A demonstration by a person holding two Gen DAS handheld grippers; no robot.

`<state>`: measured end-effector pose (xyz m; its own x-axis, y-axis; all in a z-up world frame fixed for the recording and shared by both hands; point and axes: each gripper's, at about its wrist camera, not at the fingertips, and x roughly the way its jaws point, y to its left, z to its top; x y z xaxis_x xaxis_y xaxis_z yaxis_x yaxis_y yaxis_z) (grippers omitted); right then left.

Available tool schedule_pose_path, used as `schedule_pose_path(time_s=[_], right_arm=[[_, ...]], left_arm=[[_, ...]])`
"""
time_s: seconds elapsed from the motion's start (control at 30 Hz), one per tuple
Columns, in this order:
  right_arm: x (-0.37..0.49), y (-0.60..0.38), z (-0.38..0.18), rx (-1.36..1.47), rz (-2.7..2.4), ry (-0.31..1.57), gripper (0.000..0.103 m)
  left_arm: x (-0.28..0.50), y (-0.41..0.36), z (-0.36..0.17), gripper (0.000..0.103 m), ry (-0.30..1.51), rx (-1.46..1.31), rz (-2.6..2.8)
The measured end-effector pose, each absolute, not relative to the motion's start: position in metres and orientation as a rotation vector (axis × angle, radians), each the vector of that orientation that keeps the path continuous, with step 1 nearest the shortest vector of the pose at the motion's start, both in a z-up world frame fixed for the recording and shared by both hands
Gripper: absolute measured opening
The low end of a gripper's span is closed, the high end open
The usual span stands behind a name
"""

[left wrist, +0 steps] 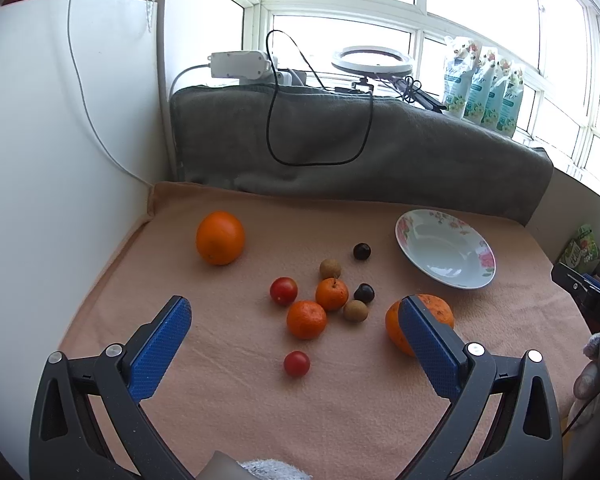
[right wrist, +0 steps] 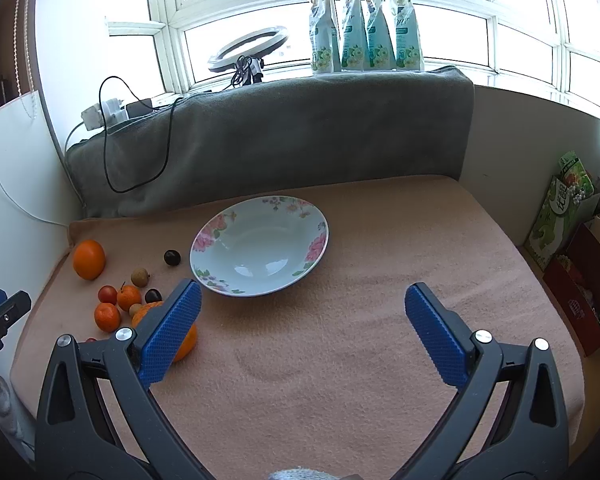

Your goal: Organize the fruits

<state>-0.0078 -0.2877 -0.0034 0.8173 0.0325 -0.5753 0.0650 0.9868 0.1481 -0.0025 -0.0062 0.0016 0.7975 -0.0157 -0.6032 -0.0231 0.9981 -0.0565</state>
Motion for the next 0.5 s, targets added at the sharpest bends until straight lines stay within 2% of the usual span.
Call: schedule_pose_path(time_s=[0.5], right_arm=[[0.006,-0.286,-0.026,0.257,0.124,0.702,0.103]], left_arm=[[0.005,-0.006,-0.016,0.103,0.713,-0.105,-0.072]])
